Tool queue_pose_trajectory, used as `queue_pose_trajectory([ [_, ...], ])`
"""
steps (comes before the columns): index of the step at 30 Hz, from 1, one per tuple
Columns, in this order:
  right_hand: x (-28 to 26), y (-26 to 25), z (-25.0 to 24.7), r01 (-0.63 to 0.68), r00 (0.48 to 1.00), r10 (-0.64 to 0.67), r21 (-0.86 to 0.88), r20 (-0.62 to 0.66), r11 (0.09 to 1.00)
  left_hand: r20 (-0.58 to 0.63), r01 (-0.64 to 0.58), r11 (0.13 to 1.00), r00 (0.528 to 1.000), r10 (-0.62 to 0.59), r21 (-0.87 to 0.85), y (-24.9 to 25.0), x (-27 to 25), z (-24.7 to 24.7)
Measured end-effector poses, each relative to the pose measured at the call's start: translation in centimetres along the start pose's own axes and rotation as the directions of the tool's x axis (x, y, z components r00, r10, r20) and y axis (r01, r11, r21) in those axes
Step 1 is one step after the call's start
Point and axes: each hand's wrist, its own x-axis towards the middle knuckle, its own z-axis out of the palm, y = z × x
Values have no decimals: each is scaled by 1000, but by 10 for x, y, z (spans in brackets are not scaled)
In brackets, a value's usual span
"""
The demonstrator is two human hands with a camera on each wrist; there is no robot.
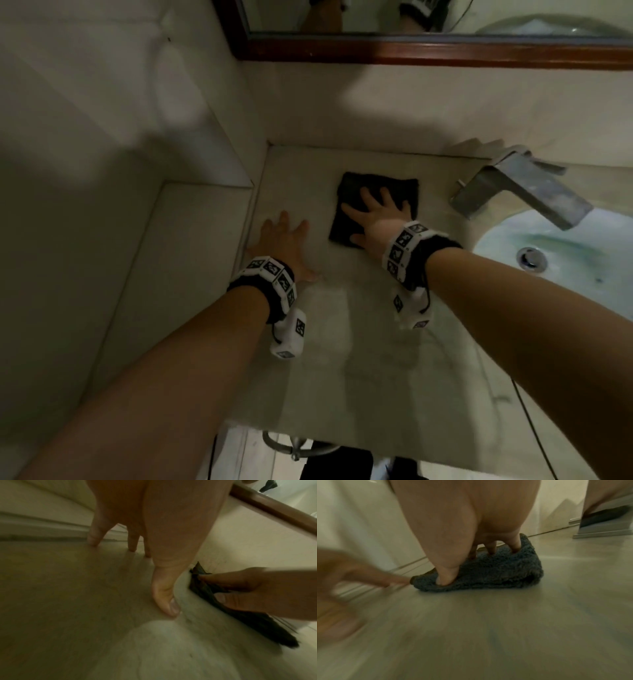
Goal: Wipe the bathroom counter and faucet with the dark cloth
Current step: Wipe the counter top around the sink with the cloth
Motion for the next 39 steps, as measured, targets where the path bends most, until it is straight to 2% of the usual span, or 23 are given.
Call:
queue_pose_trajectory([
  [6,-43,-18,35,107,994,-106,-89,8,990,-113,3,998,993,-11,-68,6,-44,37],
  [9,-64,-31,51,128,992,-130,-144,0,981,-113,34,993,993,-47,-109,-3,-74,64],
  [14,-95,-51,75,177,984,-179,-185,4,967,-32,129,983,990,-135,-130,-13,-118,105],
  [19,-123,-64,93,224,974,-225,-224,23,949,-103,108,988,987,-120,-111,-15,-152,139],
  [25,-163,-69,134,300,952,-306,-237,9,924,-165,131,991,979,-123,40,-12,-151,134],
  [29,-185,-62,154,313,947,-320,-225,5,923,-154,138,990,980,-130,44,-12,-150,130],
  [39,-238,-32,181,189,982,-189,-88,12,978,-142,104,993,985,-96,47,-12,-152,124],
])
